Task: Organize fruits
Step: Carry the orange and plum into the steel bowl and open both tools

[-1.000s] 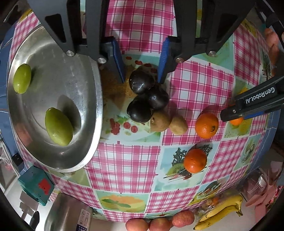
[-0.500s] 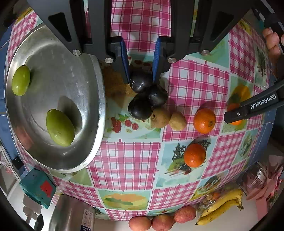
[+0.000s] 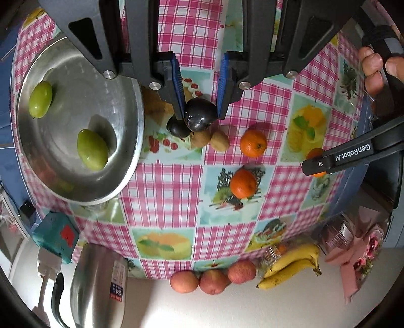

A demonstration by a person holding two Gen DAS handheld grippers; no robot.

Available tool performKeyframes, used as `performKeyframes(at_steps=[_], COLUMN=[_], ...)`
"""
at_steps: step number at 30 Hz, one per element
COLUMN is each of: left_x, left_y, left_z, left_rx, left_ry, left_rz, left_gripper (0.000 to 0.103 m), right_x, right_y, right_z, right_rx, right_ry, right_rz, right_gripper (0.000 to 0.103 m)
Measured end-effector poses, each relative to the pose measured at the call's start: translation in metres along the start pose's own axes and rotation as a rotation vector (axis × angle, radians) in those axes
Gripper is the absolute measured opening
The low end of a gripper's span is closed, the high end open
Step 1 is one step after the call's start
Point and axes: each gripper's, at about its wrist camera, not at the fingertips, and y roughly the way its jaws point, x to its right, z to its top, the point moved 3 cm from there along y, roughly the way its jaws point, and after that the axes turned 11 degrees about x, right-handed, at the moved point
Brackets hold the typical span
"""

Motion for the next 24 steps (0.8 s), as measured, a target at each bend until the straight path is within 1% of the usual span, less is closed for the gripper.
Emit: performKeyframes(at_steps=[5,7,9,14,18,21,24], left_x=[0.008,0.014,0.02,0.044,0.064,0.077,0.086], left_y=[-0.003,-0.001,0.0,0.001,0.009,0.012,0.009], left_z=[0.003,0.003,0.001,-0.002,-0.012,-0.019,-0.02], left_rx=[0.018,0.014,0.007,0.005,-0.027,-0.044,-0.042], left_ry=[0.019,0.027,0.031,0.087,0.139,0.172,0.177], left_rz=[0.002,-0.014,-0.034,-0.037,-0.045,-0.055,-0.09], left_gripper=[0.039,0.039,0.039,0.039,0.039,0.039,0.039], right_x=[0.001,0.003,0.004,0.014,0.03,0.036,0.038], right_y=[-0.003,-0.001,0.001,-0.001,-0.003,-0.005,-0.007], right_z=[0.001,0.001,0.0,0.002,0.002,0.002,0.002], right_rx=[0.012,0.007,0.002,0.008,0.013,0.018,0.02], right_ry=[0.019,0.034,0.037,0.065,0.127,0.156,0.159], right_rz=[0.006,0.023,0.021,0.023,0.011,0.035,0.042], right_gripper=[0.026,0.026,0.026,0.026,0.026,0.026,0.026])
